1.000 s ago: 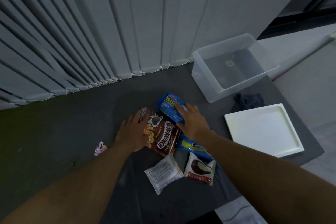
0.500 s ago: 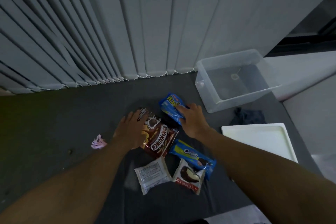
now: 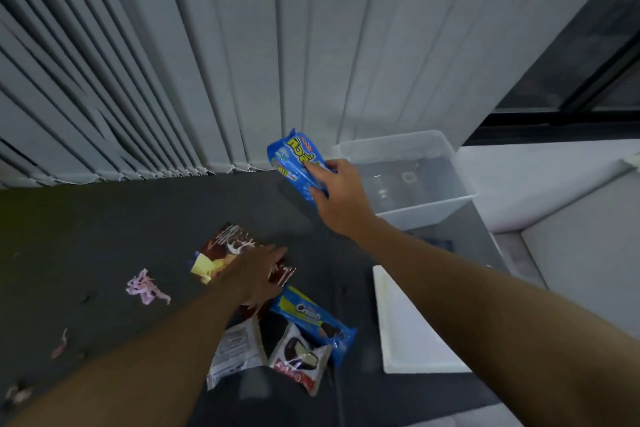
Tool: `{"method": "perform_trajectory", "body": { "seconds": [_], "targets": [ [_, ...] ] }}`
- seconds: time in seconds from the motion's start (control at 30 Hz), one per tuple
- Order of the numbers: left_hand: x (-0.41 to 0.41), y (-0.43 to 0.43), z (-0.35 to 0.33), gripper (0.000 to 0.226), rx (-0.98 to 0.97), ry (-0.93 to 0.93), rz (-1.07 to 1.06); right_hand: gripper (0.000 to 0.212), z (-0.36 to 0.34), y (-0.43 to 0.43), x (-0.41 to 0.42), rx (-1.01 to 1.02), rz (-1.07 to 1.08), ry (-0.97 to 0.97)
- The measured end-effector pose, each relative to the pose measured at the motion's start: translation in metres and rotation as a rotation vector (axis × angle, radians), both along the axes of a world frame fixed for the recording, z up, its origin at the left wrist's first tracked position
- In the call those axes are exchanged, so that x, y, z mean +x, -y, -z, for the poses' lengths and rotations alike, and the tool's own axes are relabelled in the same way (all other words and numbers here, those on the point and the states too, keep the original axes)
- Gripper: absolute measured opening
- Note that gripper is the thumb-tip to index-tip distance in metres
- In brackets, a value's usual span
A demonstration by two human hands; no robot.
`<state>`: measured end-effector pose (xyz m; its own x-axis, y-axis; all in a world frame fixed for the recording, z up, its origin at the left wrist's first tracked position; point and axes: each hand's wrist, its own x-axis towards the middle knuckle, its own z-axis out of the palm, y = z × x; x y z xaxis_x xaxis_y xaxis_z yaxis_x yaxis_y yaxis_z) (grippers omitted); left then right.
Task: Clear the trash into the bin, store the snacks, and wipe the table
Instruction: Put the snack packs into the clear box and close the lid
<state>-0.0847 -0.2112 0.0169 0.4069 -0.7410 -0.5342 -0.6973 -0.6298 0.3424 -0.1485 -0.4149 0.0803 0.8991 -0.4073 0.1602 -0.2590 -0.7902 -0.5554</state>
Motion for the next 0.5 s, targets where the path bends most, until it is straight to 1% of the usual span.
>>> {"method": "perform_trajectory", "body": {
  "seconds": [0.1,0.2,0.27,0.33,0.4,0.5],
  "targets": [
    [-0.011,0.014,0.006,0.093,0.014,-0.128,0.010,0.049,-0.012,0.020,-0.002,-0.024,0.037,0.041],
    [-0.021,0.023,0.016,0.095,0.070,-0.219,0.046,0.051,-0.015,0.043,-0.009,-0.063,0.100,0.001],
    [-0.030,0.028,0.016,0.095,0.139,-0.226,0.099,0.052,-0.013,0.057,-0.016,-0.055,0.140,-0.028],
    [-0.035,0.033,0.017,0.093,0.184,-0.178,0.166,0.052,-0.010,0.069,-0.023,-0.046,0.167,-0.060],
    [-0.034,0.036,0.020,0.085,0.209,-0.151,0.207,0.053,-0.007,0.078,-0.028,-0.038,0.193,-0.086],
    [-0.030,0.038,0.022,0.060,0.214,-0.175,0.203,0.052,-0.003,0.090,-0.034,0.007,0.240,-0.118]
  ]
}}
